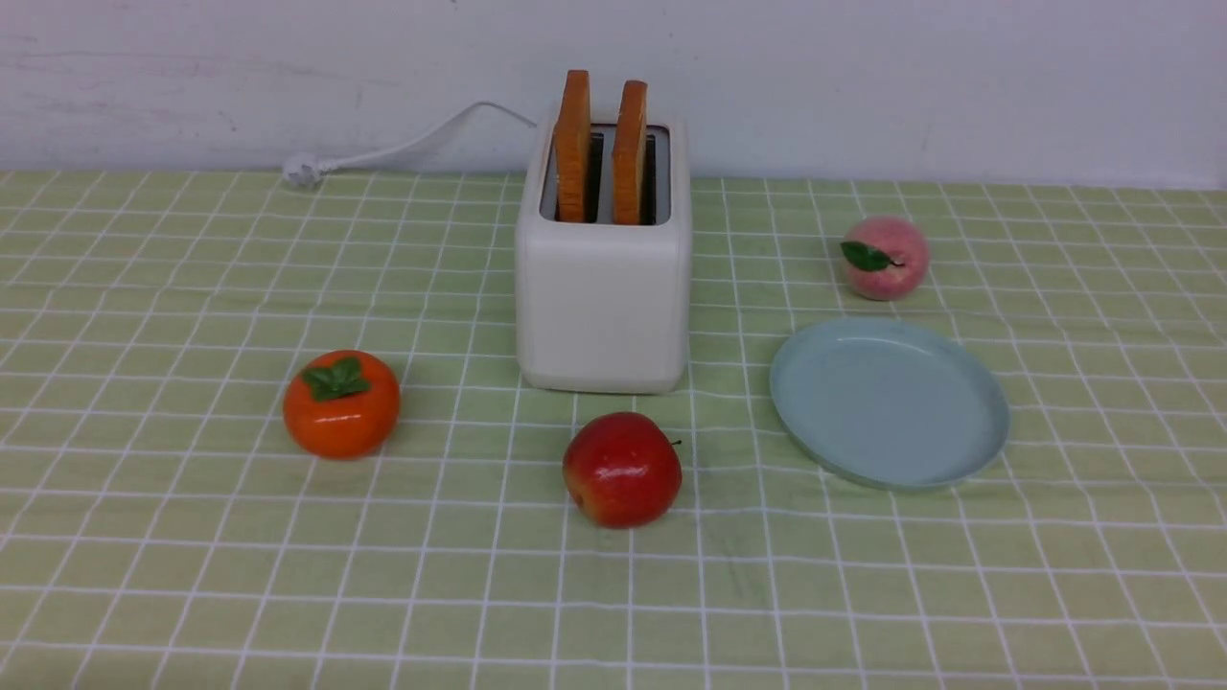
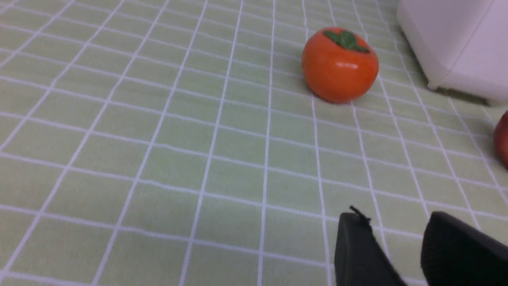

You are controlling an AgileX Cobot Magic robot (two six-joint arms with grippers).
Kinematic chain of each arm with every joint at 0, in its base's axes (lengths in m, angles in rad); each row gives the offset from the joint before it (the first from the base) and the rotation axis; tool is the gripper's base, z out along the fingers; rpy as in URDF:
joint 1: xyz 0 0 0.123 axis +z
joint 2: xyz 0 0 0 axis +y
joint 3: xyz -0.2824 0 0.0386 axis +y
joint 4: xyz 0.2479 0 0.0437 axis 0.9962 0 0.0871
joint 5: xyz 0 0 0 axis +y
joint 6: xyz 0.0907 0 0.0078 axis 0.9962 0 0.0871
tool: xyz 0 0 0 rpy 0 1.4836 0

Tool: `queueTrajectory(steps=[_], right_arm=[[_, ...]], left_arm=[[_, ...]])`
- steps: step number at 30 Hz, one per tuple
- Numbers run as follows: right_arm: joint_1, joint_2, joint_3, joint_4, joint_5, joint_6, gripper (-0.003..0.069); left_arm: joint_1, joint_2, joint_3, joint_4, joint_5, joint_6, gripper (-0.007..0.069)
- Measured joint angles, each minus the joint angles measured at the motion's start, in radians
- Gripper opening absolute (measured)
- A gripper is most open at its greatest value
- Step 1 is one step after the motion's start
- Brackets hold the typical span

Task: Take toasted bread from bread machine on green coffee tablecloth place on plate.
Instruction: 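Reach for a toast slice standing in the toaster with the left gripper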

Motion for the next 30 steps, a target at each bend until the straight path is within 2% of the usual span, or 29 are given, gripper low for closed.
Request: queueTrajectory(steps=[2, 9, 15, 18, 21, 23, 25, 30], right_arm=[[0.0, 0.0, 0.0, 0.0, 0.0, 0.0, 0.024], [0.0, 0.0, 0.0, 0.0, 0.0, 0.0, 0.024], [0.0, 0.0, 0.0, 0.0, 0.0, 0.0, 0.024], [0.0, 0.0, 0.0, 0.0, 0.0, 0.0, 0.024], [0.0, 0.0, 0.0, 0.0, 0.0, 0.0, 0.024], [0.0, 0.0, 0.0, 0.0, 0.0, 0.0, 0.024], [0.0, 0.0, 0.0, 0.0, 0.0, 0.0, 0.024], [0.0, 0.0, 0.0, 0.0, 0.0, 0.0, 0.024]], left_arm=[[0.0, 0.0, 0.0, -0.03, -0.039, 0.0, 0.0239], [0.0, 0.0, 0.0, -0.248, -0.248, 0.0, 0.0239], [0.0, 0.0, 0.0, -0.602, -0.304, -0.015, 0.0239], [0.0, 0.0, 0.0, -0.688, -0.34, -0.011, 0.0233], [0.0, 0.0, -0.002, -0.706, -0.344, 0.012, 0.0176], [0.0, 0.0, -0.03, -0.709, -0.294, 0.047, 0.0046], [0.0, 0.0, -0.06, -0.705, -0.254, 0.088, -0.0013], [0.0, 0.046, -0.174, -0.69, -0.151, 0.217, -0.0013]])
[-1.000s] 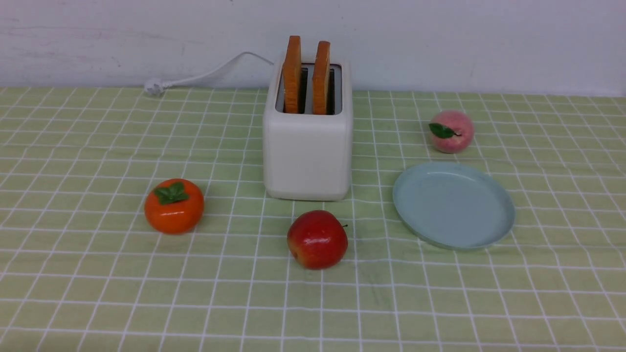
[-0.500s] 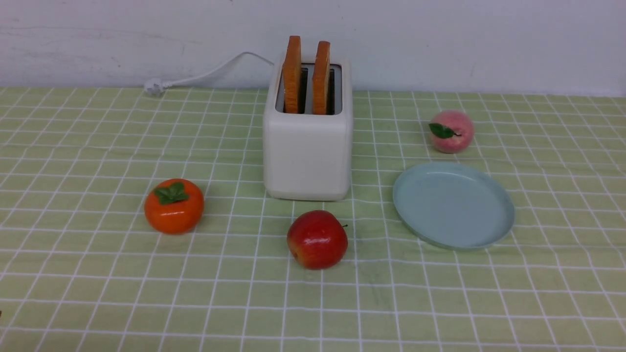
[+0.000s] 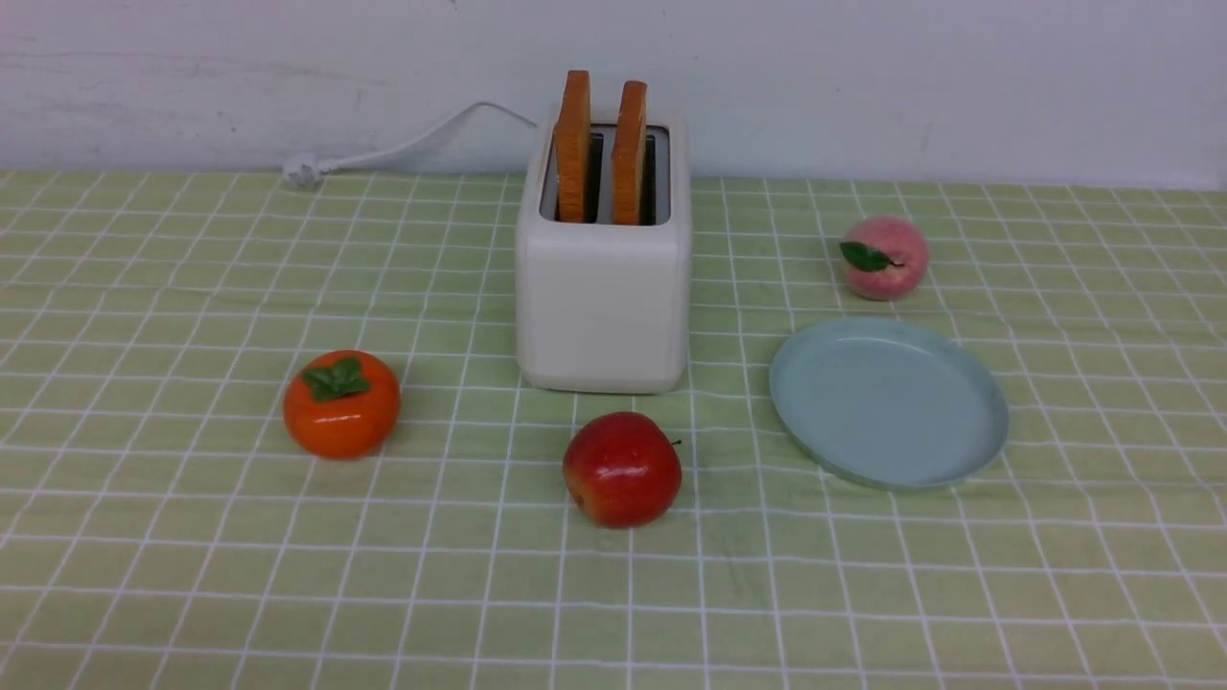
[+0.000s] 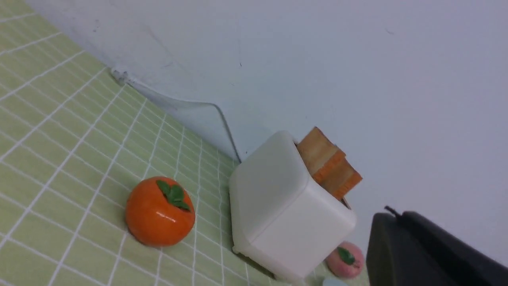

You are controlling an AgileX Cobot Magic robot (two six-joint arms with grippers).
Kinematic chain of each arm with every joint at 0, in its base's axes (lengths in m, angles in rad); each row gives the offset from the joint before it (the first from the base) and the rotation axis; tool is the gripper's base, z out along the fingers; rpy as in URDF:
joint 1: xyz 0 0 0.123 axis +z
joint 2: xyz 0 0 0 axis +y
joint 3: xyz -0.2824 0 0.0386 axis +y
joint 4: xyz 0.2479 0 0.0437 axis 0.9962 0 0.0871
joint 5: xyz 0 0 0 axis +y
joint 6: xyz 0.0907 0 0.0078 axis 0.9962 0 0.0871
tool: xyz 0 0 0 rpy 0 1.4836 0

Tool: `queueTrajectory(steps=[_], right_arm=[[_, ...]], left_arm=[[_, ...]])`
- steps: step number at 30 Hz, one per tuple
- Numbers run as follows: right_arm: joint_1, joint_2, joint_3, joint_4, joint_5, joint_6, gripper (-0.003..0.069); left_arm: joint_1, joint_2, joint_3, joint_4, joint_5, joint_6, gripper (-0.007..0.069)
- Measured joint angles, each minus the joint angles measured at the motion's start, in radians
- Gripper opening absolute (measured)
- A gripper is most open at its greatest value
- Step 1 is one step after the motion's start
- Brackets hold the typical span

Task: Take toasted bread from bread machine on green coffee tablecloth place on plate.
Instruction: 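Reach for a toast slice standing in the toaster with the left gripper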

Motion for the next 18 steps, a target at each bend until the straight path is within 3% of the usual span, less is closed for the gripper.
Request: queueTrajectory(steps=[4, 8, 14, 18], right_arm=[[0.0, 0.0, 0.0, 0.0, 0.0, 0.0, 0.024], [0.0, 0.0, 0.0, -0.007, -0.001, 0.0, 0.024], [0.0, 0.0, 0.01, 0.008, -0.088, 0.034, 0.024], [0.0, 0.0, 0.01, 0.121, -0.238, 0.112, 0.024]], left_arm=[[-0.005, 0.114, -0.112, 0.008, 0.122, 0.16, -0.0013], [-0.047, 0.189, -0.19, 0.008, 0.131, 0.266, -0.0013], [-0.095, 0.313, -0.268, 0.008, 0.132, 0.311, -0.0013], [-0.099, 0.464, -0.326, 0.008, 0.125, 0.327, -0.0013]])
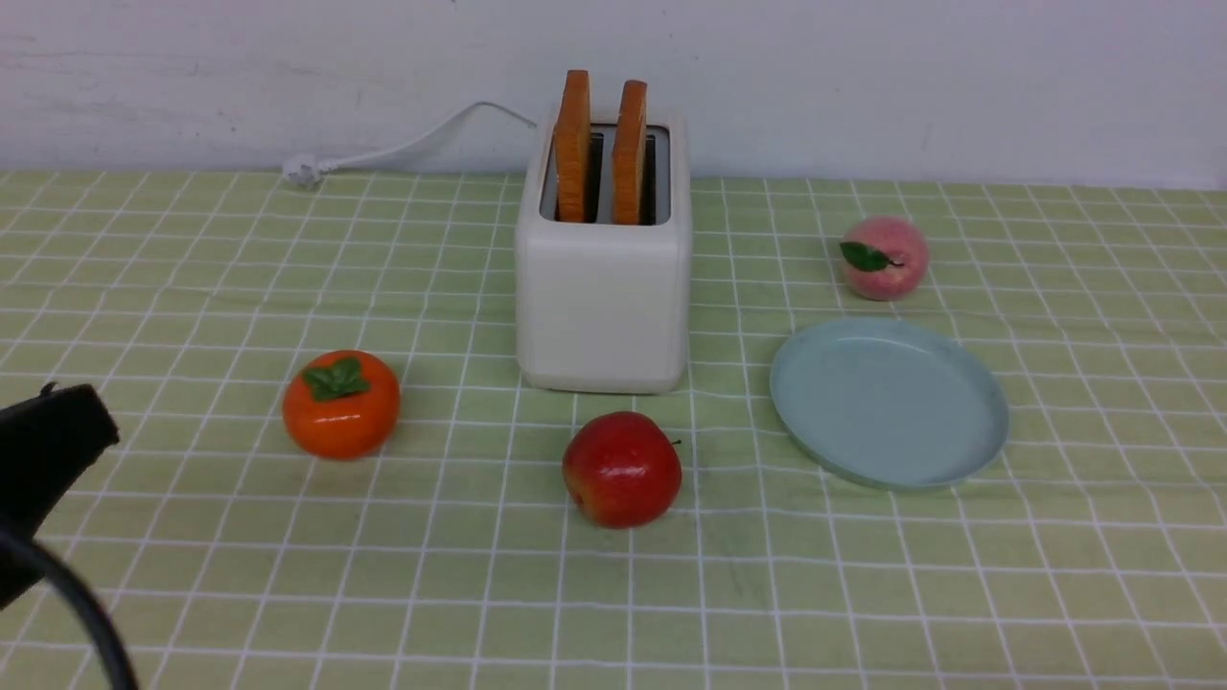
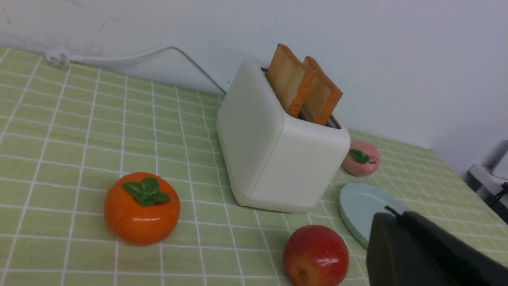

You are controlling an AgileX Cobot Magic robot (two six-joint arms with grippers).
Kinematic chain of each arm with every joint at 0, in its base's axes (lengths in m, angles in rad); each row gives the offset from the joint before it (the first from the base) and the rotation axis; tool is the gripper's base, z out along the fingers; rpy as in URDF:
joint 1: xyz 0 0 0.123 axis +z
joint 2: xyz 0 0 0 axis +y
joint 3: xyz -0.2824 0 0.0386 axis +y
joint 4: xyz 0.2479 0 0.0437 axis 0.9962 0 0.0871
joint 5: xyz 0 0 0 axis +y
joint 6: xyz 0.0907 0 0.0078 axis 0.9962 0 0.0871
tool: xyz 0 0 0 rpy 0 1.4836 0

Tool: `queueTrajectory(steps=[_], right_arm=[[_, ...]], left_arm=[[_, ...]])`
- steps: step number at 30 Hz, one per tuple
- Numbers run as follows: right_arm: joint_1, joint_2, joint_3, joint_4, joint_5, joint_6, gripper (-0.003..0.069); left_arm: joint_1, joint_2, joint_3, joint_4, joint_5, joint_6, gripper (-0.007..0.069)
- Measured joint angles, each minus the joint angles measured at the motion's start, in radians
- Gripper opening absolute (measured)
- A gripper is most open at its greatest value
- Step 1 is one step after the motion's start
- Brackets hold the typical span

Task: Take toasted bread from bread machine on green coffee tablecloth place on plate.
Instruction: 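Reach for a toast slice standing in the toaster with the left gripper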

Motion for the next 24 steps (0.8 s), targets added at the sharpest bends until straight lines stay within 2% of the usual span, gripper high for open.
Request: queueTrajectory(steps=[6, 12, 15, 17, 18, 19, 20, 22, 23, 24], right_arm=[[0.002, 0.0, -0.002, 0.081, -0.143, 0.119, 0.024], [0.052, 0.046, -0.141, 0.038, -0.001, 0.159, 0.024], [0.134, 0.168, -0.301, -0.007, 0.182, 0.098, 0.024], [0.171, 0.222, -0.362, -0.012, 0.245, 0.051, 0.024], [0.212, 0.279, -0.43, -0.012, 0.297, -0.012, 0.024], [0.236, 0.311, -0.455, -0.011, 0.316, -0.04, 0.024], [0.241, 0.317, -0.466, -0.009, 0.318, -0.046, 0.024], [0.295, 0.386, -0.523, 0.004, 0.322, -0.132, 0.0232], [0.311, 0.404, -0.536, 0.013, 0.317, -0.158, 0.0222], [0.318, 0.412, -0.539, 0.016, 0.313, -0.171, 0.0219]], left_arm=[[-0.002, 0.131, -0.056, 0.0, -0.014, 0.068, -0.0013], [-0.001, 0.244, -0.123, -0.066, -0.047, 0.142, -0.0013], [-0.001, 0.35, -0.184, -0.167, -0.051, 0.244, -0.0013], [-0.001, 0.395, -0.207, -0.226, -0.037, 0.294, -0.0013], [-0.005, 0.447, -0.239, -0.303, -0.016, 0.386, -0.0013], [-0.016, 0.478, -0.252, -0.357, -0.011, 0.434, -0.0013], [-0.016, 0.478, -0.255, -0.357, -0.01, 0.446, -0.0013], [-0.079, 0.56, -0.296, -0.538, -0.027, 0.649, -0.0013], [-0.103, 0.581, -0.312, -0.597, -0.042, 0.715, -0.0013], [-0.115, 0.592, -0.315, -0.627, -0.052, 0.733, -0.0013]])
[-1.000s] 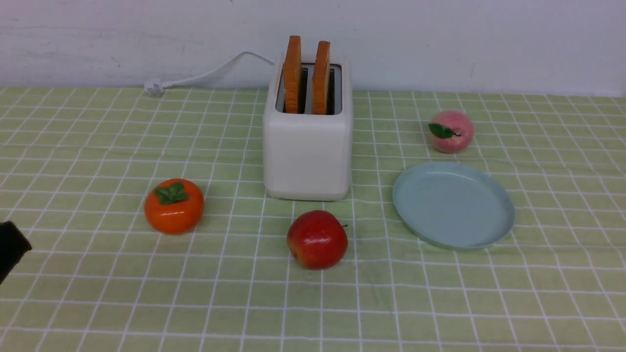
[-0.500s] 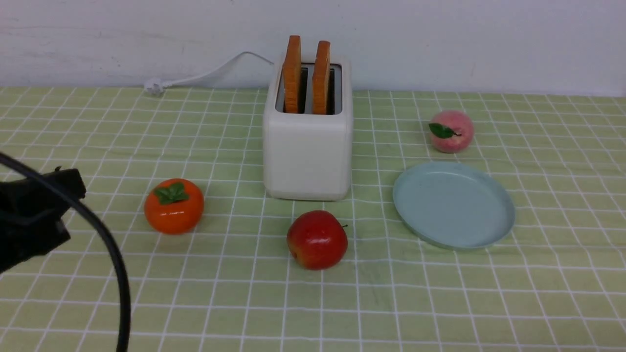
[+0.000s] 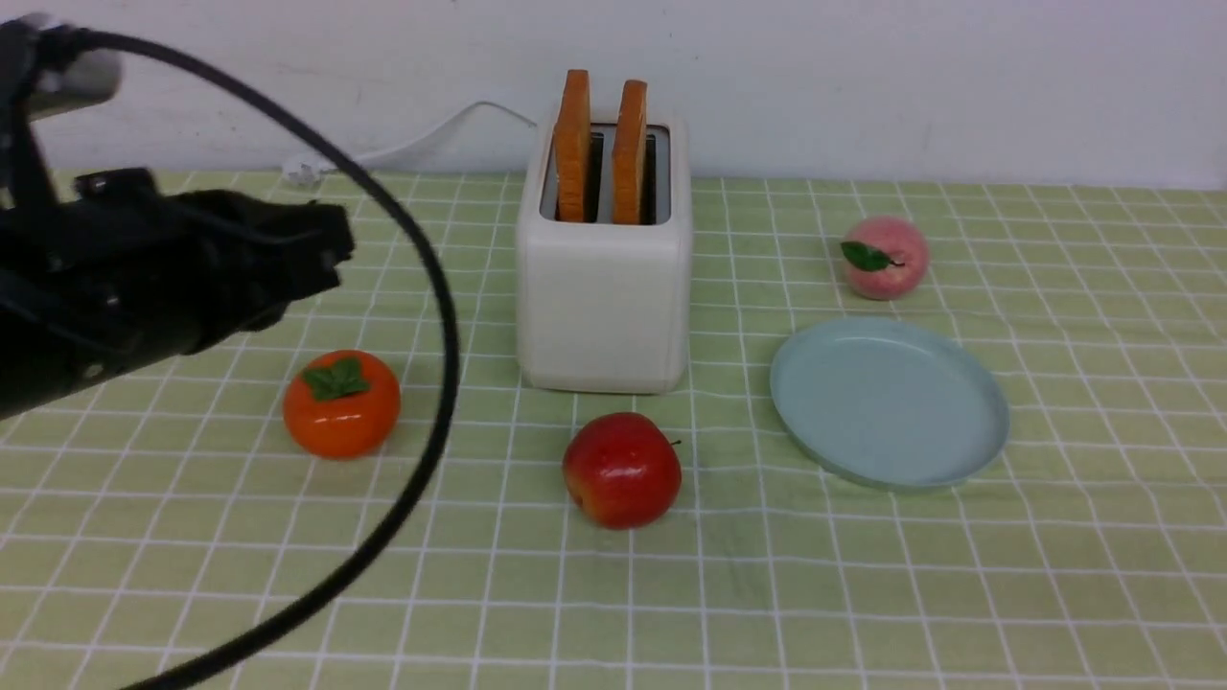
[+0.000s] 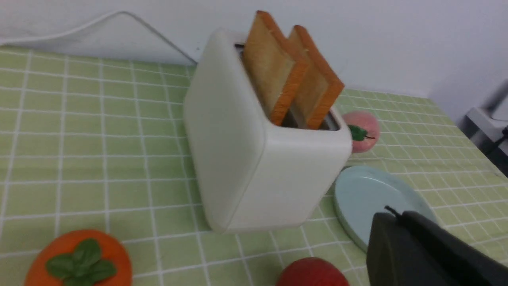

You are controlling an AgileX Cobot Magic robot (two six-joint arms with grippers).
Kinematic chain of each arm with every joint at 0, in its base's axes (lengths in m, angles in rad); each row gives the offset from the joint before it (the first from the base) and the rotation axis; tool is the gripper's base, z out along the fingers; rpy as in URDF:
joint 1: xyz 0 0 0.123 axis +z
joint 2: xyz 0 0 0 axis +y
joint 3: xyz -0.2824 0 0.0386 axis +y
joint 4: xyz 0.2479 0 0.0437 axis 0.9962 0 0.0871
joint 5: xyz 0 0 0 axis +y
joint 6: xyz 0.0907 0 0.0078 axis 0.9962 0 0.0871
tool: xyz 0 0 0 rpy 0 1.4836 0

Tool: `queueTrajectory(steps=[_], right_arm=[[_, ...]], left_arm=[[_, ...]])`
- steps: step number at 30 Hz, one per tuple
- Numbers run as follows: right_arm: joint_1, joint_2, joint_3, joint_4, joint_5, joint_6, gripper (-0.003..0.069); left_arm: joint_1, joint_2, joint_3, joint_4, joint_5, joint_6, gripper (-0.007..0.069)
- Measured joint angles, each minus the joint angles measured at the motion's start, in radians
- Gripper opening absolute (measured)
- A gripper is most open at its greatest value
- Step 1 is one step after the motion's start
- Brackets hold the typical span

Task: Take toasted bread from bread machine on green coffee tablecloth place on plate.
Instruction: 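Reach for a toast slice standing in the toaster with the left gripper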

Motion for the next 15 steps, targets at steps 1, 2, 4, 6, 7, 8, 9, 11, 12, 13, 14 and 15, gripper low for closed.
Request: queueTrajectory(steps=[1, 2, 4, 6, 7, 8, 9, 11, 12, 13, 14, 15], right_arm=[[0.025, 0.025, -0.016, 0.016, -0.014, -0.046, 0.0188], [0.045, 0.042, -0.025, 0.041, -0.028, -0.084, 0.0157], [0.066, 0.052, -0.028, 0.061, -0.037, -0.119, 0.0123], [0.099, 0.058, -0.029, 0.105, -0.05, -0.179, 0.0061], [0.112, 0.058, -0.03, 0.119, -0.054, -0.195, 0.0041], [0.127, 0.058, -0.03, 0.141, -0.059, -0.221, 0.0014], [0.134, 0.058, -0.03, 0.154, -0.059, -0.231, 0.0002], [0.14, 0.058, -0.03, 0.166, -0.058, -0.238, -0.0001], [0.14, 0.058, -0.03, 0.171, -0.055, -0.243, -0.0001], [0.141, 0.058, -0.03, 0.172, -0.054, -0.245, -0.0001], [0.141, 0.058, -0.03, 0.175, -0.049, -0.247, -0.0001], [0.141, 0.058, -0.03, 0.174, -0.044, -0.248, -0.0001]], left_arm=[[-0.042, 0.037, -0.022, -0.107, -0.042, 0.148, -0.0013], [-0.074, 0.069, -0.047, -0.187, -0.082, 0.263, -0.0013], [-0.098, 0.102, -0.065, -0.235, -0.113, 0.365, -0.0013], [-0.123, 0.167, -0.106, -0.276, -0.125, 0.481, -0.0013], [-0.129, 0.198, -0.125, -0.282, -0.115, 0.505, -0.0013], [-0.132, 0.235, -0.144, -0.286, -0.095, 0.519, -0.0012], [-0.134, 0.265, -0.164, -0.287, -0.081, 0.524, -0.0008], [-0.135, 0.312, -0.197, -0.288, -0.077, 0.53, 0.0011], [-0.135, 0.341, -0.217, -0.289, -0.082, 0.533, 0.0033], [-0.135, 0.37, -0.238, -0.289, -0.089, 0.535, 0.006], [-0.135, 0.399, -0.259, -0.289, -0.095, 0.535, 0.0093], [-0.135, 0.421, -0.28, -0.291, -0.099, 0.535, 0.0122]])
